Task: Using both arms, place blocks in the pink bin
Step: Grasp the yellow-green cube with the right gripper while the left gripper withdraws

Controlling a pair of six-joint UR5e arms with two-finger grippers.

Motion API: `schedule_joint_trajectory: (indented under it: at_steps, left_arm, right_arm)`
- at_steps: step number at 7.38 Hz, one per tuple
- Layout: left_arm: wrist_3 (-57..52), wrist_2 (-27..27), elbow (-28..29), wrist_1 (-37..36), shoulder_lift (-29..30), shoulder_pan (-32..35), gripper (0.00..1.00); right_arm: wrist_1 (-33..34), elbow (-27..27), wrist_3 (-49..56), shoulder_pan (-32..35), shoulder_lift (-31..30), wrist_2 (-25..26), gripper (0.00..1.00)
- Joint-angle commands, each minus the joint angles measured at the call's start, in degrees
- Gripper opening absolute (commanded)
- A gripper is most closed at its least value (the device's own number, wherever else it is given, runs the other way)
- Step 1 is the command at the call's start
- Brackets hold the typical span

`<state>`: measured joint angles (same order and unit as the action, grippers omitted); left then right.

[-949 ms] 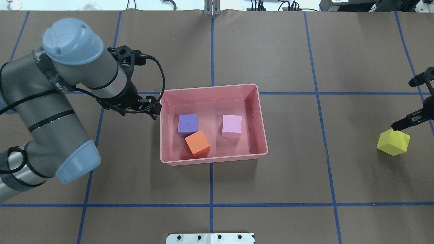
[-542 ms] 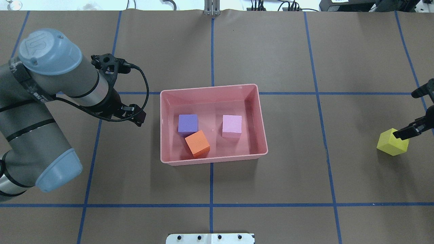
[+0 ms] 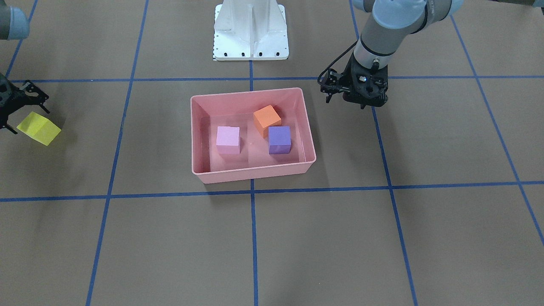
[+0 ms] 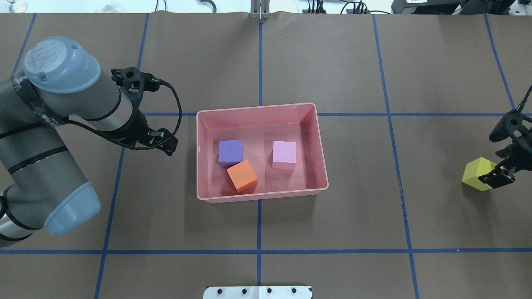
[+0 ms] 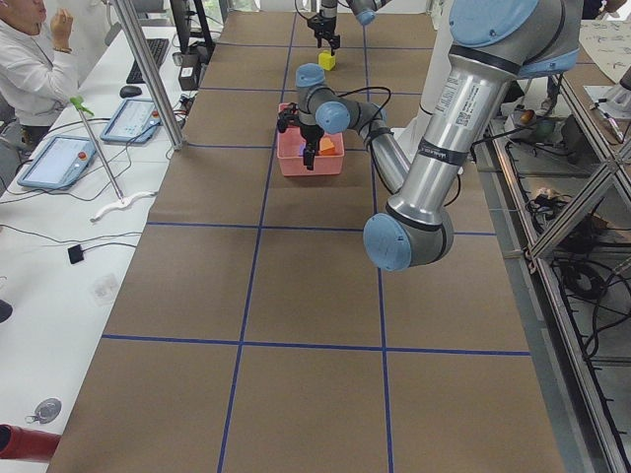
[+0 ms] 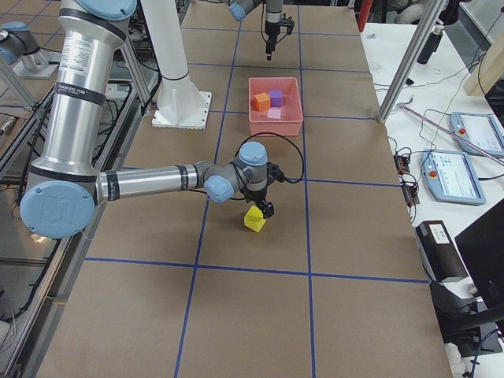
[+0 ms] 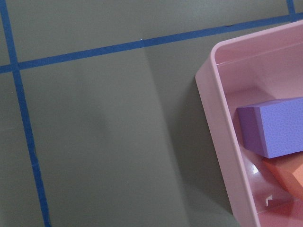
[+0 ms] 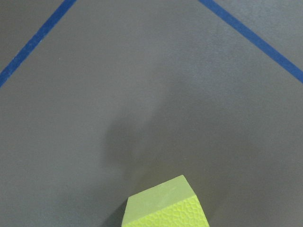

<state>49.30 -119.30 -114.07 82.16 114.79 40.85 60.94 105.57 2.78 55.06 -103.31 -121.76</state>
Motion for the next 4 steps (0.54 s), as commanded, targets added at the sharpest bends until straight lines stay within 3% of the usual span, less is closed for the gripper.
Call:
schedule_joint_trajectory:
  at_steps: [1, 4]
  left_arm:
    - [0.01, 0.03, 0.08, 0.01, 0.0, -0.07, 1.0]
    - [0.01, 0.03, 0.17, 0.1, -0.09, -0.07, 1.0]
  right_arm:
    - [-0.03, -1.33, 4.51, -0.22, -0.06, 0.91, 0.99]
    - [-0.12, -4.66, 4.17, -1.35, 0.91, 0.65, 0.99]
